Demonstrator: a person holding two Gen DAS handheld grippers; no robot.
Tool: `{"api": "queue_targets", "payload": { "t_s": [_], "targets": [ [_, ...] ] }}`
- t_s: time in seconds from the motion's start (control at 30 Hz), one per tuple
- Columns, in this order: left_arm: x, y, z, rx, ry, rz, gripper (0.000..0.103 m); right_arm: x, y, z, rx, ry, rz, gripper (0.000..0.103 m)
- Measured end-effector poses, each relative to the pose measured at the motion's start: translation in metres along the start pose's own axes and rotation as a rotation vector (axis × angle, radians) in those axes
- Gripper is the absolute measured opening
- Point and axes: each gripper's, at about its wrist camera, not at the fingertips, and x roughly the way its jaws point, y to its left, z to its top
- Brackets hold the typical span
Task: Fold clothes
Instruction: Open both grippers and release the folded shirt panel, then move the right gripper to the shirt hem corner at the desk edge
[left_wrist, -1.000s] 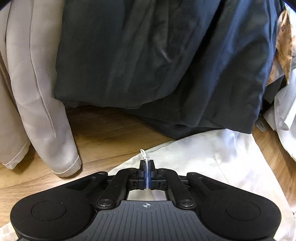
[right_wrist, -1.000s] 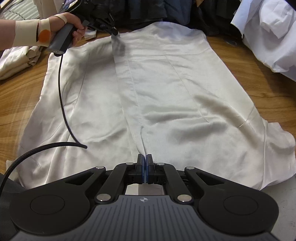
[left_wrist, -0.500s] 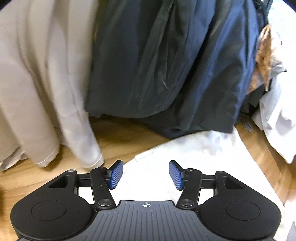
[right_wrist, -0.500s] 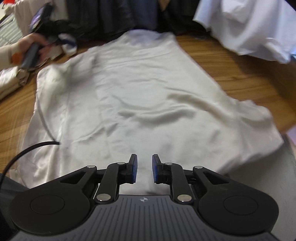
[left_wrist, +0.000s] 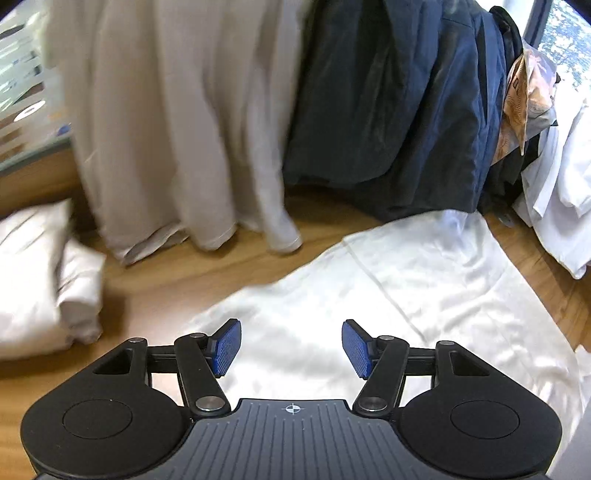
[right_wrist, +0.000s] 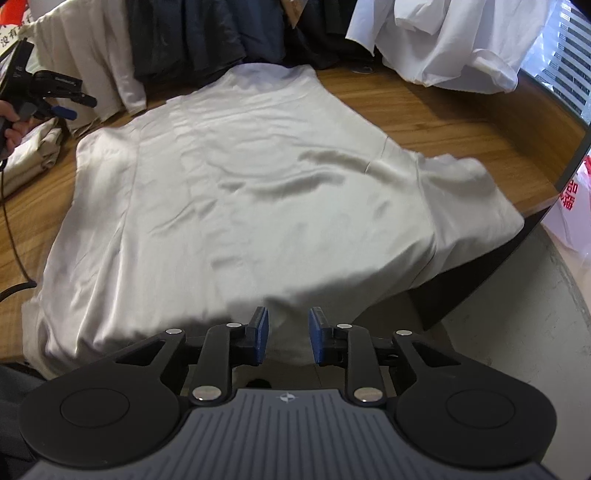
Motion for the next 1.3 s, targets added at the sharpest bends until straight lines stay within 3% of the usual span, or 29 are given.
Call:
{"api": "queue_targets", "payload": {
  "t_s": [0.13,0.3,0.53,0.83,0.97,1.3],
  "targets": [
    [-0.013,0.013,-0.013,0.02,0.018,-0.011,0.065,-0.006,0.02,-0.018,0.007,-0.023,0.021,0.029],
    [-0.018,0.033,-0.02,0.05,0.026,-0.049,0.067,-0.021,0.056,-0.033,-0.015,-0.07,0.058,0.037],
    [-0.011,0.063,-0.026,0.153,0.072,-0.177,0.069,-0.029,0.142,-0.064,-0.007,-0.132,0.122,0.038],
    [-0.013,0.091,-0.028,0.294,0.108,-0.283,0.069,-0.009,0.256,-0.113,0.049,-0.123,0.111,0.038],
    [-0.007,0.096,-0.032,0.319,0.122,-0.296,0.069,0.001,0.292,-0.126,0.045,-0.126,0.085,0.038],
    [0.003,0.108,-0.029,0.304,0.101,-0.28,0.069,0.046,0.353,-0.136,-0.086,-0.099,-0.09,0.037]
  ]
}}
